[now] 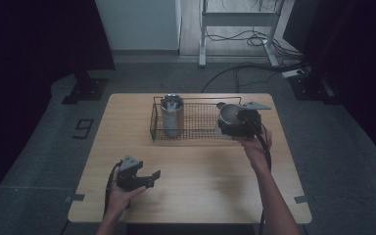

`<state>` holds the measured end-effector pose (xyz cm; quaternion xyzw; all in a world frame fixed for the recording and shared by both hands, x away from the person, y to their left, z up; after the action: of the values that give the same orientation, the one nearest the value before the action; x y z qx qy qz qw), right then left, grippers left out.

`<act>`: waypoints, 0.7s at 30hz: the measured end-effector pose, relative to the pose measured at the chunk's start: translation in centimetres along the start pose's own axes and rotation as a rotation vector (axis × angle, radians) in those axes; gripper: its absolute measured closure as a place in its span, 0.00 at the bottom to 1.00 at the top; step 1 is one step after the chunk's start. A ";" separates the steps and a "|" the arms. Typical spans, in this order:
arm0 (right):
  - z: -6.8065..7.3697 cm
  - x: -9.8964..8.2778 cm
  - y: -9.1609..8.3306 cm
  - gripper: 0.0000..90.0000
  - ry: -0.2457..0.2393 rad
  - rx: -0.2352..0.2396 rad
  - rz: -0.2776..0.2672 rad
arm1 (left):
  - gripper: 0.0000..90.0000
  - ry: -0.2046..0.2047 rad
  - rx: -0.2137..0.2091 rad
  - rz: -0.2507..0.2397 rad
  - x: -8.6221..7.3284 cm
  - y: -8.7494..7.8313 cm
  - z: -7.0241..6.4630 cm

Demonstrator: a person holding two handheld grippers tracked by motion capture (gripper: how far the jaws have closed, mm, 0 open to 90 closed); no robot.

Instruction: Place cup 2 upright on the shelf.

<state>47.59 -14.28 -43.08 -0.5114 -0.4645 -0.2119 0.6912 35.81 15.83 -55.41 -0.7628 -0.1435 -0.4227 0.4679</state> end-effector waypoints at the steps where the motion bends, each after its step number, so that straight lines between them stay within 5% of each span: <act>1: 0.0 0.1 0.1 0.08 0.001 0.000 0.000 | 0.17 -0.001 0.000 0.001 0.0 0.0 0.0; 21: -0.3 1.2 1.6 0.08 -0.002 0.001 0.012 | 0.17 0.003 -0.001 0.009 -0.1 0.2 -0.1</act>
<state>49.54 -13.69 -42.89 -0.5141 -0.4625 -0.2072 0.6920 35.81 15.69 -55.55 -0.7629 -0.1392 -0.4219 0.4697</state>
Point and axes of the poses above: each handheld gripper's, and its own axes: y roughly forward along the jaws, x roughly out of its top, z roughly to its left, the point moved 9 cm from there along y, roughly forward along the jaws, and after that the axes turned 2 degrees about -y, right-handed, at the moved point
